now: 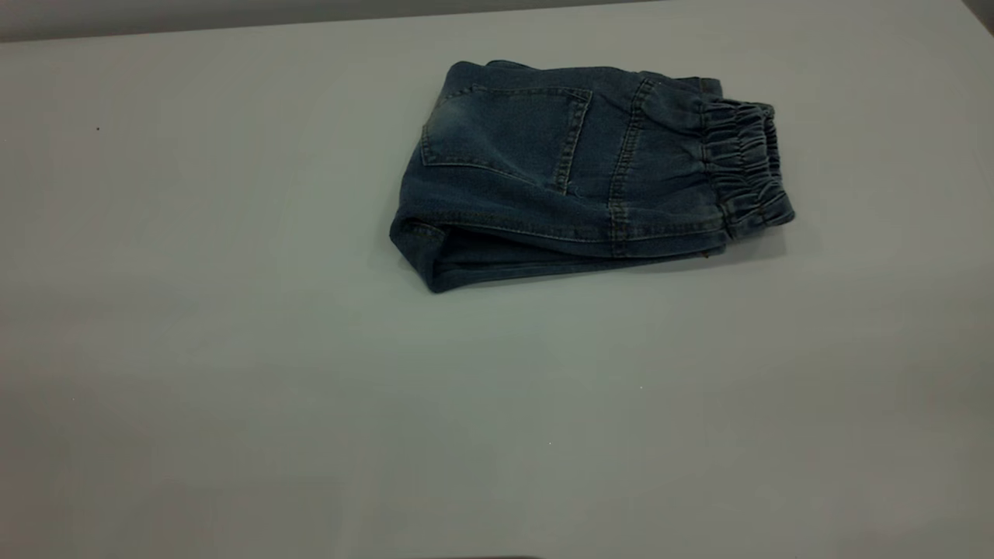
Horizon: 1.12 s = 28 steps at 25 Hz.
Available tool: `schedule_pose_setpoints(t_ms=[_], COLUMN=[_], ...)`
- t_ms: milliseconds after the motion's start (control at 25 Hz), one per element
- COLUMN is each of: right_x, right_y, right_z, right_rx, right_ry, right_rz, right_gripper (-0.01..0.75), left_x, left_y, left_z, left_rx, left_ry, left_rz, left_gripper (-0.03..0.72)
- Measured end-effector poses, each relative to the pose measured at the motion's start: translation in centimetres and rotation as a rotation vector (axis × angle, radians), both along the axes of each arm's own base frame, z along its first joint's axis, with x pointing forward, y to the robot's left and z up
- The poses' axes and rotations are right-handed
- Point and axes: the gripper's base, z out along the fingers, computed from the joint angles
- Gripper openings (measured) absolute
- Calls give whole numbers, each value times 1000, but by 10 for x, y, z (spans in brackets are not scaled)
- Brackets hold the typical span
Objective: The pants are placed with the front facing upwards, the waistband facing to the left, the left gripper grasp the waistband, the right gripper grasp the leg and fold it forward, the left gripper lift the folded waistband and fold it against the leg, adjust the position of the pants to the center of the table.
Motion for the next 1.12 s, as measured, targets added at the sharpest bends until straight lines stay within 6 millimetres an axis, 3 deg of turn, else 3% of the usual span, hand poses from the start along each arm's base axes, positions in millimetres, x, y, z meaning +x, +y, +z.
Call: schedule_pose_setpoints(t_ms=[280,1120], right_x=[0,-1], right_y=[0,0], right_z=[0,0], right_rx=[0,0], right_ry=[-3,-3], right_rz=[-1,-1], right_gripper=[496,496], left_x=[-24,-25], left_y=[0,0], left_z=[0,-1], left_rx=[3,3], left_ry=[-147,-143], left_rz=[-1,-2], left_gripper=[581,580])
